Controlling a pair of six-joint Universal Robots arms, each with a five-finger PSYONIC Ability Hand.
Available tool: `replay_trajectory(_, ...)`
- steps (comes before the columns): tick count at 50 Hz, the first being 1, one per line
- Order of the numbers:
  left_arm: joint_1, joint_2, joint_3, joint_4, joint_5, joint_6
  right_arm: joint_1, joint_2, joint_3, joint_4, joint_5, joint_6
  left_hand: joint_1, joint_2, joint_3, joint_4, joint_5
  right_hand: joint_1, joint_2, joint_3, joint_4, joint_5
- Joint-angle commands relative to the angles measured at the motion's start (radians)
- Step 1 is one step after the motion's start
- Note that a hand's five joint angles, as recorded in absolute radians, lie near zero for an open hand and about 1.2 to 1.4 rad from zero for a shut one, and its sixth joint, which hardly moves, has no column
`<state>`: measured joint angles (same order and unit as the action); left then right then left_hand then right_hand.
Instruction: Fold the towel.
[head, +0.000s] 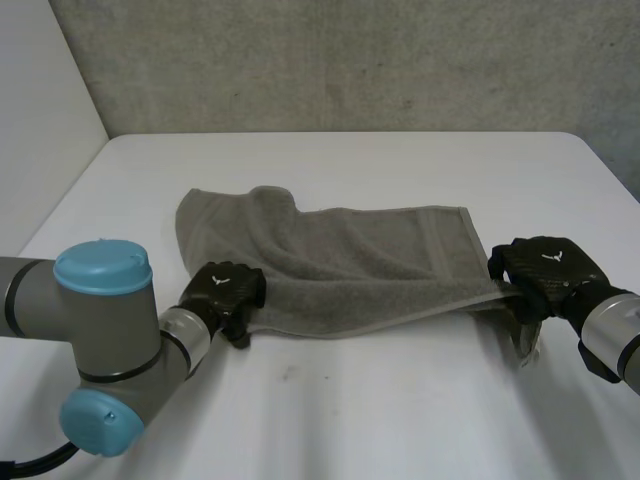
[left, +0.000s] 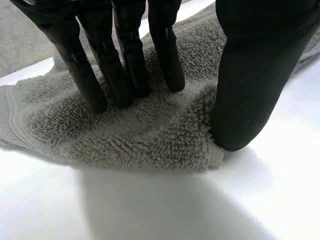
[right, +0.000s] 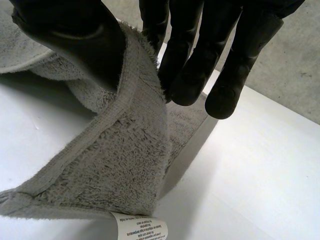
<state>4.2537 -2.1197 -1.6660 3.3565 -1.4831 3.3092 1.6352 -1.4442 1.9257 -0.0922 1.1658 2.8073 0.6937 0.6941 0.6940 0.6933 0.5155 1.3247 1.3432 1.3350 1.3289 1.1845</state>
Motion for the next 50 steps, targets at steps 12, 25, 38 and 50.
replay_trajectory(12, 0.021, 0.11, 0.029, 0.064, -0.149, 0.012, 0.0, -0.016, -0.016, 0.005, -0.003, 0.0, 0.703, 0.702, 0.702, 0.703, 0.706, 0.072, 0.053, 0.061, 0.067, 0.037)
replay_trajectory(25, 0.021, 0.501, 0.121, -0.021, -0.117, 0.015, 0.002, -0.275, -0.333, 0.171, -0.009, 0.003, 0.703, 0.702, 0.702, 0.703, 0.706, 0.072, 0.053, 0.061, 0.067, 0.037)
replay_trajectory(38, 0.09, 0.542, 0.22, -0.304, -0.025, 0.114, 0.005, -0.092, -0.751, 0.685, -0.101, -0.201, 0.703, 0.702, 0.702, 0.703, 0.706, 0.072, 0.053, 0.061, 0.067, 0.037)
replay_trajectory(50, 0.127, 0.108, 0.322, -0.299, -0.025, 0.3, 0.127, 0.36, -0.958, 0.787, 0.029, -0.397, 0.703, 0.702, 0.702, 0.703, 0.706, 0.072, 0.053, 0.061, 0.067, 0.037)
